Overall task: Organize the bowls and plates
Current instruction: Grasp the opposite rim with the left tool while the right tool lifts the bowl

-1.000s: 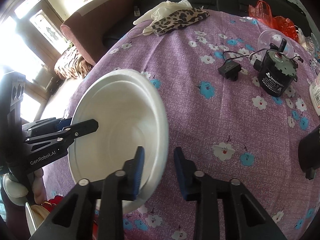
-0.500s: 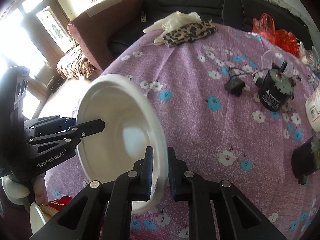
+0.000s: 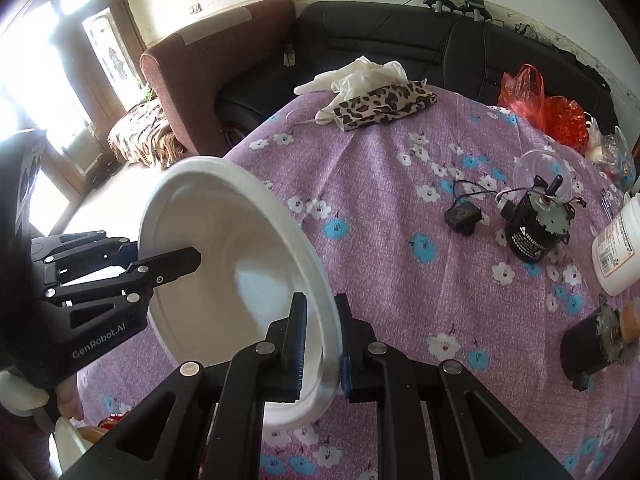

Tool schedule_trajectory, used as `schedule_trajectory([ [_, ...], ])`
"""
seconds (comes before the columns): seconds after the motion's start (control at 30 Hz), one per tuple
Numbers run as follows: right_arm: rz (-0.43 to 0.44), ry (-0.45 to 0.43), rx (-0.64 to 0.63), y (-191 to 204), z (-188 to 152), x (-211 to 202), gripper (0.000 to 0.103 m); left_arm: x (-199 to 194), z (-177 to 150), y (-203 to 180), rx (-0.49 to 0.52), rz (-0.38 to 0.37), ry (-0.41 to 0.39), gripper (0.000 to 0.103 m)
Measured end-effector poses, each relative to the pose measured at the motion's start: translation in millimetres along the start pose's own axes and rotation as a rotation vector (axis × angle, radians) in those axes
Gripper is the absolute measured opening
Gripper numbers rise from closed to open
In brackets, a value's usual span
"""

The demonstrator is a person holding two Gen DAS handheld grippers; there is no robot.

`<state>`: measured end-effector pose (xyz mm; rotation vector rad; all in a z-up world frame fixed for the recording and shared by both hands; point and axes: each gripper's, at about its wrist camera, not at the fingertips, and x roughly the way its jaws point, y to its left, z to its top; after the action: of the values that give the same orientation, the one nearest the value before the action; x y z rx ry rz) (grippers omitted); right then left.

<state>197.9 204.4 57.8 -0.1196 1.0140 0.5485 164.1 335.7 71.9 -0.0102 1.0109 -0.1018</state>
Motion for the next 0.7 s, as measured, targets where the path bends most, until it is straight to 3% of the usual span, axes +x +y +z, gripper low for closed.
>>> schedule_trajectory([
  [0.43, 0.047, 0.047, 0.004, -6, 0, 30, 0.015, 36, 1, 19, -0.059, -0.041, 0.062, 0.020],
  [0.7, 0.080, 0.090, 0.035, -14, -3, 43, 0.021, 47, -5, 28, -0.123, -0.127, 0.112, 0.041],
])
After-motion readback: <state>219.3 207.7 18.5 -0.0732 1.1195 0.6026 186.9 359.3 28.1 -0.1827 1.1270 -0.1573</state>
